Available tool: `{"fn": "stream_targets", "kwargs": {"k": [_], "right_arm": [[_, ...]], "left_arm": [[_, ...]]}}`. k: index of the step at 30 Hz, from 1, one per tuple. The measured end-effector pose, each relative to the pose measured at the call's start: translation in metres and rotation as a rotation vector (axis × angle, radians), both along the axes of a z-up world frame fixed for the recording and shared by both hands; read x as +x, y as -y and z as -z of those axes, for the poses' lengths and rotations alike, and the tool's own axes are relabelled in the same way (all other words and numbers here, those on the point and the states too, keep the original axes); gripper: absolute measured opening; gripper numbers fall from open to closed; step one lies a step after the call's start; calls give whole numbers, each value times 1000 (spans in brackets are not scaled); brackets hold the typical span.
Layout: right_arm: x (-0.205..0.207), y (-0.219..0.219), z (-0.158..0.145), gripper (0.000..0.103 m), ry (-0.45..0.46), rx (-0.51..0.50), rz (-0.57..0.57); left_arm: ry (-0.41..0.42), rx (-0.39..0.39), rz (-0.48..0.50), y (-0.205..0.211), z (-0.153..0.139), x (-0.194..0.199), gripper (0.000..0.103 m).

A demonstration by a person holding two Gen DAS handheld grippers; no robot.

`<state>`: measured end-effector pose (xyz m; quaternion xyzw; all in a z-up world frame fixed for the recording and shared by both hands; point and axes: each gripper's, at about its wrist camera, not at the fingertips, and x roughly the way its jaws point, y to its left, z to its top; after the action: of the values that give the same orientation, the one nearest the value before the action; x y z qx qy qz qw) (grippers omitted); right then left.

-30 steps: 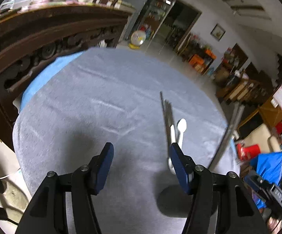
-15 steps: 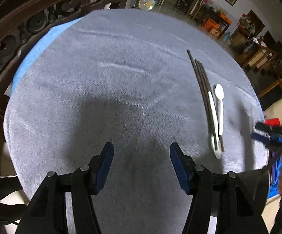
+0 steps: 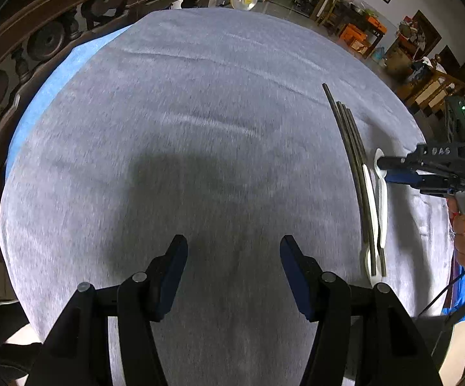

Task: Organize utensils
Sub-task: 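Grasp a white plastic spoon with the right gripper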

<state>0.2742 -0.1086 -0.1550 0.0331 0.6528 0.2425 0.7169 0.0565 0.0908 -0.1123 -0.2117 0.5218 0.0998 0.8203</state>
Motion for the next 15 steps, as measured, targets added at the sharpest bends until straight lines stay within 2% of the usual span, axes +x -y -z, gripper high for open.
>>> {"fn": "stream_targets", "kwargs": {"k": [1,3,7,15], "right_arm": [[0,-3,2,7,3,-19,-10],[-2,-5,1,4,25,-31,-27],[-8,-1,-2,4,62,-76,-61],[-16,37,-7,4,87,-117,-59]], "left_arm": [[0,-1,1,0,-1,3,60],[2,2,8,0,-3,9,61],[4,19,43,4,-9,30,61],[-16,-13,112,9,-10,74,61]]}}
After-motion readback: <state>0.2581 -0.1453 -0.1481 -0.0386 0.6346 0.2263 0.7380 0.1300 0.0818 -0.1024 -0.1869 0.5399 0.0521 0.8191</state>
